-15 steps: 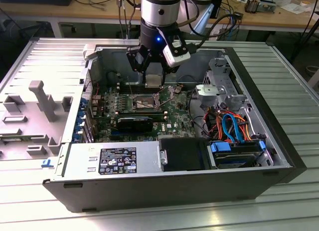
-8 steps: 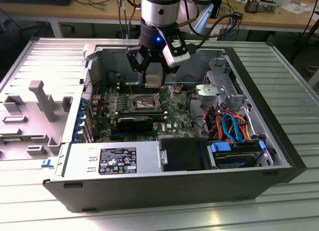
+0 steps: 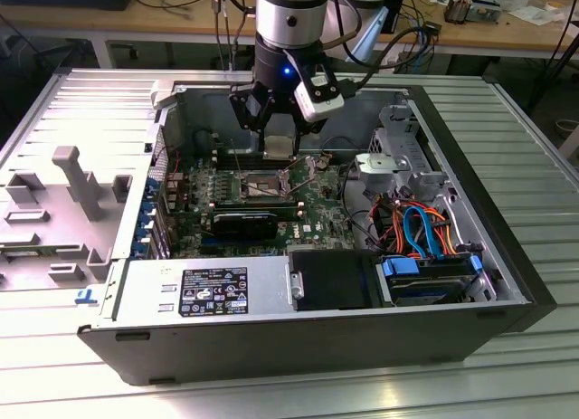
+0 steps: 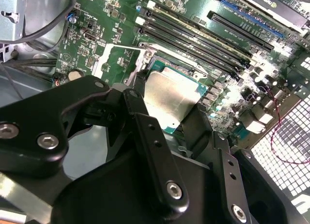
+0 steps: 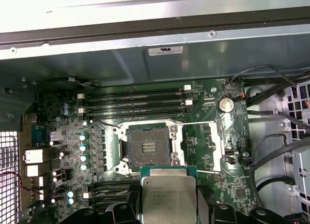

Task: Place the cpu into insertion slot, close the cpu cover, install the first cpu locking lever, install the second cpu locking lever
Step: 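Place the cpu into insertion slot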

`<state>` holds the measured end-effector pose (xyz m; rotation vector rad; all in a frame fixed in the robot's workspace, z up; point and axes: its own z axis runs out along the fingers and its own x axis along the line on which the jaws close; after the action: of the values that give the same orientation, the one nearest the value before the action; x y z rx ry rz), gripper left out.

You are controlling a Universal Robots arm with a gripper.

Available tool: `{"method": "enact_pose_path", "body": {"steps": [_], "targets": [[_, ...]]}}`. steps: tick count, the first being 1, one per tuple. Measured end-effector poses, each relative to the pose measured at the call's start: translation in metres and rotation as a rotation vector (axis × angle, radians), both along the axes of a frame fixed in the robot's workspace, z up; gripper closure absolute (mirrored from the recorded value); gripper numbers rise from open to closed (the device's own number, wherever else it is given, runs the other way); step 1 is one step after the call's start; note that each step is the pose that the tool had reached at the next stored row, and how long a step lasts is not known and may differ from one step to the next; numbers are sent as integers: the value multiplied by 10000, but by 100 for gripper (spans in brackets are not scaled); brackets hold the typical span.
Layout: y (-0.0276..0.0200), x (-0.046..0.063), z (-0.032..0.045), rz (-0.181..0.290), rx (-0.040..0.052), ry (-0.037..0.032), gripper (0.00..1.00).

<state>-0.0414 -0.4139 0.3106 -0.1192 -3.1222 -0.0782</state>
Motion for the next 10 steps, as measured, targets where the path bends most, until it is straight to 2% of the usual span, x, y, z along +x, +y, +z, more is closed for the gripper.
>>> {"method": "enact_pose_path", "body": {"steps": [10], "targets": [[0, 0, 0, -147, -22, 0, 45]]}}
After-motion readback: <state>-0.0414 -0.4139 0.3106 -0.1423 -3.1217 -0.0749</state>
